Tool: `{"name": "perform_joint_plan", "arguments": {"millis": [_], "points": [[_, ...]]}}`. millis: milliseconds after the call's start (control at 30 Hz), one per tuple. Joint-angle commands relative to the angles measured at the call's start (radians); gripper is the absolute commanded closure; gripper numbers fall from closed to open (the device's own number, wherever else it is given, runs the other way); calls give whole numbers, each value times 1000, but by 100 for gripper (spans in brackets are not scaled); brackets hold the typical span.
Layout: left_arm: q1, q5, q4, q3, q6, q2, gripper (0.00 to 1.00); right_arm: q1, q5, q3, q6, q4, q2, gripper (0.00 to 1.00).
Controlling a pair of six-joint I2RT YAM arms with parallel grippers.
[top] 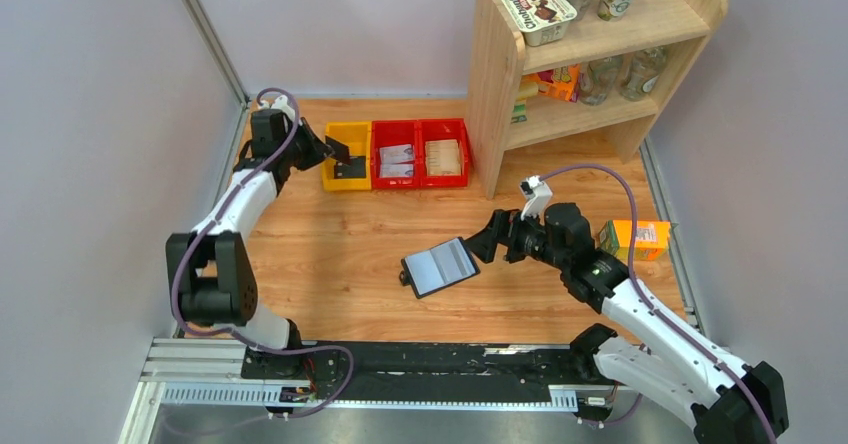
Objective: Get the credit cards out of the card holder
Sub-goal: Place the credit card in the storage box.
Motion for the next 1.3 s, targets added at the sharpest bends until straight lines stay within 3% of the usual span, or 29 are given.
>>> {"name": "perform_joint_plan", "arguments": {"millis": [0, 200, 467, 533, 600, 667, 800, 967, 1267], "points": [[11, -6, -80, 157, 122, 150, 100, 2, 29, 44, -66, -12, -29, 0], [11, 117, -62, 253, 82, 328, 100, 2, 28, 50, -76, -8, -8, 0], [-1, 171, 33, 213, 31, 380, 98, 2, 2, 47, -64, 21, 29, 0], [-5, 157, 15, 216, 40, 391, 90, 2, 2, 47, -63, 21, 29, 0], [-7, 127, -16, 222, 51, 391, 74, 2, 3, 45, -61, 19, 25, 0], [-9, 93, -51, 228, 63, 382, 63, 2, 5, 42, -60, 15, 18, 0], [-10, 28, -97, 233, 103, 327, 55, 2, 13, 42, -59, 2, 6, 0], [-12, -51, -180, 248, 151, 235, 50, 2, 34, 44, -61, -25, -8, 0], [-168, -203, -304, 188, 162, -15, 50, 4, 42, 62, -52, -62, 29, 1]]}}
